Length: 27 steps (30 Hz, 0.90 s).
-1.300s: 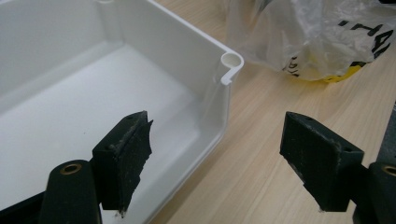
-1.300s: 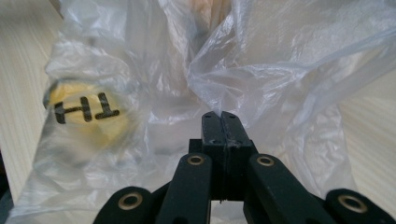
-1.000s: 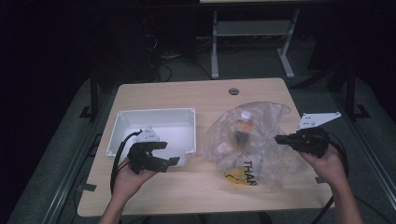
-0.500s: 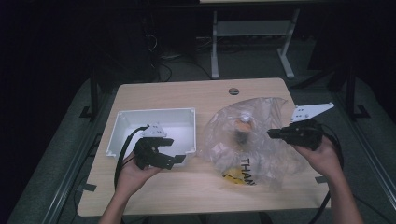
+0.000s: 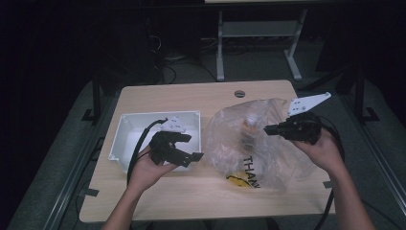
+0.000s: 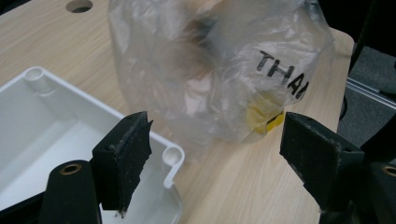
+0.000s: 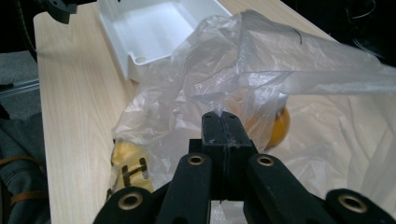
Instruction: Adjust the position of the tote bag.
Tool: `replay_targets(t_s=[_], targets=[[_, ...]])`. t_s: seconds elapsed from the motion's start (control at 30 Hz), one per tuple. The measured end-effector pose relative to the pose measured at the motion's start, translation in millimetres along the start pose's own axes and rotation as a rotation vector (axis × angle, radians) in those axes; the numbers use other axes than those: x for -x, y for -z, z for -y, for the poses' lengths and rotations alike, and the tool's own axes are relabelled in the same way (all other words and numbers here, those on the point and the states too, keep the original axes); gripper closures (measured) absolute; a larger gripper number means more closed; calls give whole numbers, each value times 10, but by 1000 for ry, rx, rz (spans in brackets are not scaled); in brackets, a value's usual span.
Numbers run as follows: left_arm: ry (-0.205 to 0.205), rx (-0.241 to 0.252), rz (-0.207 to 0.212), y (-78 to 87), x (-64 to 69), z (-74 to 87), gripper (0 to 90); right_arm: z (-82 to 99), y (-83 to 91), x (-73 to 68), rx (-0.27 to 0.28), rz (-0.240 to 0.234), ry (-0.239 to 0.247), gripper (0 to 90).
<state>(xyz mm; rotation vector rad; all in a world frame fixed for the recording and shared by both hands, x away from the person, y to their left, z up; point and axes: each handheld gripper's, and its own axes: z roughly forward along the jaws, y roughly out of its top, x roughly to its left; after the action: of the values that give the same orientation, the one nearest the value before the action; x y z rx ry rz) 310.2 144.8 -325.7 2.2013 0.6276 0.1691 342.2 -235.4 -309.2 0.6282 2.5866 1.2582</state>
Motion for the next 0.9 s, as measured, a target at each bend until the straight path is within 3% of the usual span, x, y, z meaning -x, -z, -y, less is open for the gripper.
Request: replay_targets(t_s=[0.47, 0.9], targets=[[-59, -1, 40, -173, 85, -290, 236, -238, -169, -19, -31, -38, 47, 897], [-77, 3, 79, -342, 142, -468, 236, -386, -291, -56, -53, -62, 73, 897]])
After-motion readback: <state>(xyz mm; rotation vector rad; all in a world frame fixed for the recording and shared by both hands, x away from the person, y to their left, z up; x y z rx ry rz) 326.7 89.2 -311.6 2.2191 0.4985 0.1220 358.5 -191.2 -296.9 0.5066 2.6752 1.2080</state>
